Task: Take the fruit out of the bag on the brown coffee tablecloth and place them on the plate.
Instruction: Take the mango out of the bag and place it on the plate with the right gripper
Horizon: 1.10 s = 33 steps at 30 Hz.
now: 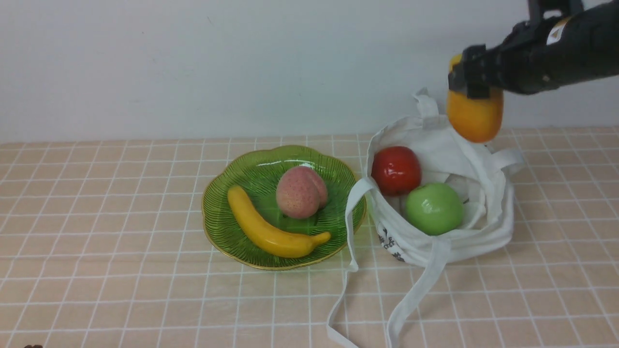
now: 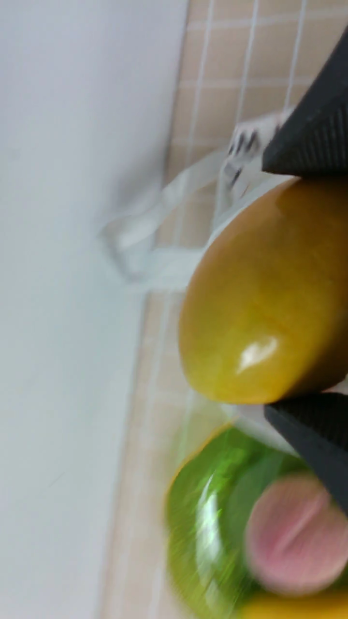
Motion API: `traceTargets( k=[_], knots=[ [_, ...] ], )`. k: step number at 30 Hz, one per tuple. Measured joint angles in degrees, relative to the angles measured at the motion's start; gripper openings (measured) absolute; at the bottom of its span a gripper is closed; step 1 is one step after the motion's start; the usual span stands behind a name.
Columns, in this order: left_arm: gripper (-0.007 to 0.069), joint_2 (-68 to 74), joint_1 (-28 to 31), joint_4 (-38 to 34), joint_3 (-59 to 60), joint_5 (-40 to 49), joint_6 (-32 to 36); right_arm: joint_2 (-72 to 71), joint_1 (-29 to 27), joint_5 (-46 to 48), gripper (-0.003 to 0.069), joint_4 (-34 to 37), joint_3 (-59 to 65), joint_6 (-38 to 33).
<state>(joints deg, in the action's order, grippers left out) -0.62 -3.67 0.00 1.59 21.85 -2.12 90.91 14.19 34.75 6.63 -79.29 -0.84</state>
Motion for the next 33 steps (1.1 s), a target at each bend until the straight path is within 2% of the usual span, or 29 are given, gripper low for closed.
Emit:
traceTargets(
  k=[5, 6, 11, 16, 19, 21, 25, 30, 33],
  knots=[
    [-0.0008, 0.0, 0.0, 0.0, 0.0, 0.0, 0.0, 0.35, 5.27, -1.22, 0.0517, 7.81, -0.01, -3.15],
    [-0.0008, 0.0, 0.0, 0.0, 0.0, 0.0, 0.0, 2.61, 9.37, -2.85, 0.0517, 10.91, -0.01, -4.99],
    [-0.0008, 0.0, 0.0, 0.0, 0.0, 0.0, 0.0, 11.2, 19.01, -13.32, 0.0517, 13.66, -0.01, -10.71],
    [-0.0008, 0.0, 0.0, 0.0, 0.0, 0.0, 0.0, 18.22, 22.88, -21.94, 0.0518, 14.1, 0.05, -12.82],
    [-0.0008, 0.0, 0.0, 0.0, 0.0, 0.0, 0.0, 21.61, 23.35, -25.23, 0.0581, 14.31, 0.05, -12.87],
    [-0.0008, 0.0, 0.0, 0.0, 0.0, 0.0, 0.0, 22.43, 23.35, -25.55, 0.0639, 14.35, 0.05, -12.92],
    [-0.0008, 0.0, 0.0, 0.0, 0.0, 0.0, 0.0, 22.04, 23.35, -25.3, 0.0687, 14.42, 0.05, -12.97],
    [-0.0008, 0.0, 0.0, 0.0, 0.0, 0.0, 0.0, 18.46, 23.3, -17.38, 0.0689, 11.98, -1.64, -13.1],
    [-0.0008, 0.0, 0.0, 0.0, 0.0, 0.0, 0.0, 13.57, 23.3, -8.78, 0.0649, 8.19, -4.59, -13.24]
  ],
)
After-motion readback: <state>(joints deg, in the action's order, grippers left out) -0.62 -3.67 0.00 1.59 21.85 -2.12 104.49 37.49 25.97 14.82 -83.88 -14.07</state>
